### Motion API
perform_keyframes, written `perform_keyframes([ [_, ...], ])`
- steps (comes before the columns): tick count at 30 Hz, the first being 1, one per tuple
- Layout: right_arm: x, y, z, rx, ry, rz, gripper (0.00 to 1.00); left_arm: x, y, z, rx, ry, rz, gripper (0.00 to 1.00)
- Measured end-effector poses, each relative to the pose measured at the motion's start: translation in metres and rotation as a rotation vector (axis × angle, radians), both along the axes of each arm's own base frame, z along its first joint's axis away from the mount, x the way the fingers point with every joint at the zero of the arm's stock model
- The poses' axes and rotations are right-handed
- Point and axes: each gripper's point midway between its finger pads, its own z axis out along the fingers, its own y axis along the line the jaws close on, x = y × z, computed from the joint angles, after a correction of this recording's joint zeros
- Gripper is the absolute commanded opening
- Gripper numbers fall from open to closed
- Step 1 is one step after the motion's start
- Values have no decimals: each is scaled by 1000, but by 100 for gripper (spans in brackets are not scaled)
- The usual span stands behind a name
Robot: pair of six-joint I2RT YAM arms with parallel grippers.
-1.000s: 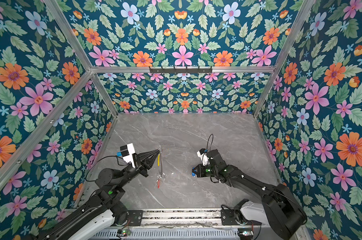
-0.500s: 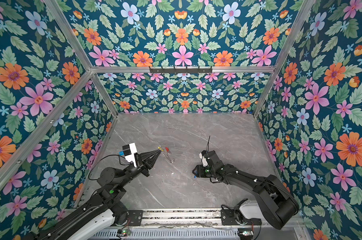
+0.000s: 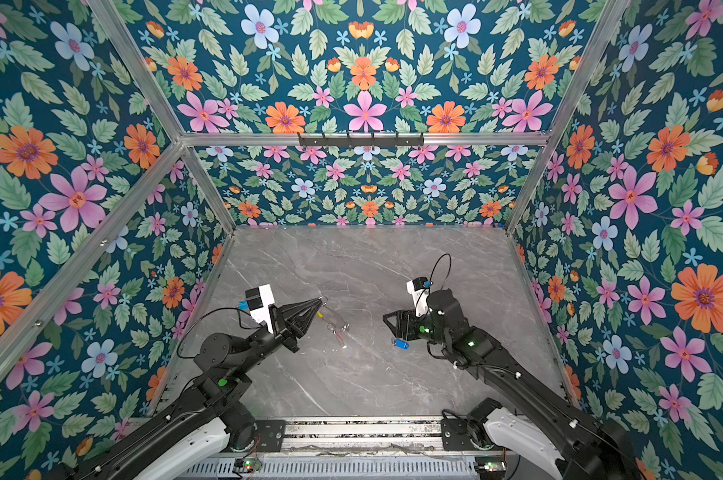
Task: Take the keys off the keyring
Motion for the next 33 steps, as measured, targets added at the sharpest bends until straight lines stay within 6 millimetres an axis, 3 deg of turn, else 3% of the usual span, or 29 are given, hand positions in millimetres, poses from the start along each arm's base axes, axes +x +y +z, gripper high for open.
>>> perform_keyframes([
  [6,-35,34,78,116,-177,216,69,4,-1,0,6,13,11,0],
  [11,-65,75,116,106,-320,393,70,9,-4,-3,14,36,13,0],
  [20,-41,108,109,-3,-375,415,72,14,-9,-6,17,66,8,0],
  [26,-41,122,104,-11,-370,441,73,19,-10,-10,14,95,12,0],
  [29,-38,128,103,-28,-376,427,68,20,-10,-10,8,100,19,0],
  [33,-29,131,98,-56,-375,397,52,20,-10,-8,-5,104,15,0],
])
